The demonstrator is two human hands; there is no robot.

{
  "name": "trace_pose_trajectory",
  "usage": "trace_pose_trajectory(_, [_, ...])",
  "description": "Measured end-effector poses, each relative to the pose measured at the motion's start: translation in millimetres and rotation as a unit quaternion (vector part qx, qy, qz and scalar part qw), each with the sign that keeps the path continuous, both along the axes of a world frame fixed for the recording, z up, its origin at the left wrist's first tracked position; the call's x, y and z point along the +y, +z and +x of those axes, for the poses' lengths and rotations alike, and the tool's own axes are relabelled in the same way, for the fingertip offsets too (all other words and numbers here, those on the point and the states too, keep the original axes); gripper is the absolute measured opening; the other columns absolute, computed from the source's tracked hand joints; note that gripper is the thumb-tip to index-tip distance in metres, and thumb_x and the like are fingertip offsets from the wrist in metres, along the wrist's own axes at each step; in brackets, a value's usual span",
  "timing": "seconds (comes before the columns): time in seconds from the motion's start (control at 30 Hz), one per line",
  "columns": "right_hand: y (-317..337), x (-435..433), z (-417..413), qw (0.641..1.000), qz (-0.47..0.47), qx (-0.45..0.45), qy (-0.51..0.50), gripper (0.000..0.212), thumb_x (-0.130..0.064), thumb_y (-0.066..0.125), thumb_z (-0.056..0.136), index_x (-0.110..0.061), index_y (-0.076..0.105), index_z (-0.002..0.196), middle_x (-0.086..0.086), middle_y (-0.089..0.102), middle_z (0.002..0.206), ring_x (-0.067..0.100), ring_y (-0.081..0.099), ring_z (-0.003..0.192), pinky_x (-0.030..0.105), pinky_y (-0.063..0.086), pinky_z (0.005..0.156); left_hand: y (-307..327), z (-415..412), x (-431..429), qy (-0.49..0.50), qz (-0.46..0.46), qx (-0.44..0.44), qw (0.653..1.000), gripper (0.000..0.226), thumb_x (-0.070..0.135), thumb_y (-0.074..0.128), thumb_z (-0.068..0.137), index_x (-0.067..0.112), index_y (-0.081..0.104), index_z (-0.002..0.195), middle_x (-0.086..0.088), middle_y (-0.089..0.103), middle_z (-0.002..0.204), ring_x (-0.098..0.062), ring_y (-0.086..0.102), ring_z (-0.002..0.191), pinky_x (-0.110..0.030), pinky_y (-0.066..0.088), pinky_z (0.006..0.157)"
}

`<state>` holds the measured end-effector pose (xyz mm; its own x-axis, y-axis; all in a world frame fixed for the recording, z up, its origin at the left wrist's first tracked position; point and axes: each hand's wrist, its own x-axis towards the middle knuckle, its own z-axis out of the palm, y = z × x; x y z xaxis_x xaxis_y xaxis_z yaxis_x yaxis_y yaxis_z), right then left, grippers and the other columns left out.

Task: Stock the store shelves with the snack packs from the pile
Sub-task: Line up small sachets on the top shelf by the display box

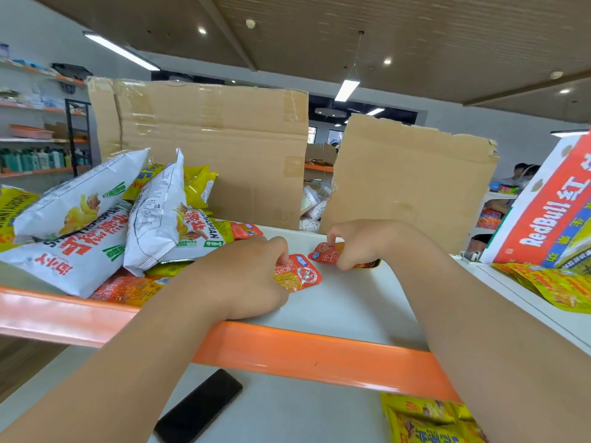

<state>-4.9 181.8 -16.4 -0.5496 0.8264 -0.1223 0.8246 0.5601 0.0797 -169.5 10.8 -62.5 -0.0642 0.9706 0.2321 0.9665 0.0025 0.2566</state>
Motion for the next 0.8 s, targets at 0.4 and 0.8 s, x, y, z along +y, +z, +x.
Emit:
trace_pose_trajectory(0.4, [7.0,-7.9,10.1,0.987,-0.029,0.157,0.016,0.045,-0.022,0.065,0.082,-0.028,0.056,0.126,-0.006,0.06,0.08,0.014,0.054,0.068,0.025,0.039,0.059,2.7,-0.2,-7.7,0.015,0.0,-0.086,0.996,0.051,0.046,0.071,0.071,0.052,0.047,0.116,0.01,0.061,0.093,-0.009,0.06,0.082,-0.035,0.05,0.07])
trace_pose_trajectory(0.8, [25.6,-31.7,131.7,0.912,-0.014,0.409,-0.014,0.036,-0.021,0.063,0.086,-0.034,0.061,0.119,-0.01,0.059,0.082,0.012,0.045,0.053,0.014,0.033,0.04,21.6,41.8,-4.9,-0.025,0.097,-0.174,0.98,0.043,0.05,0.062,0.078,0.055,0.052,0.119,0.015,0.069,0.093,-0.005,0.063,0.076,-0.035,0.053,0.074])
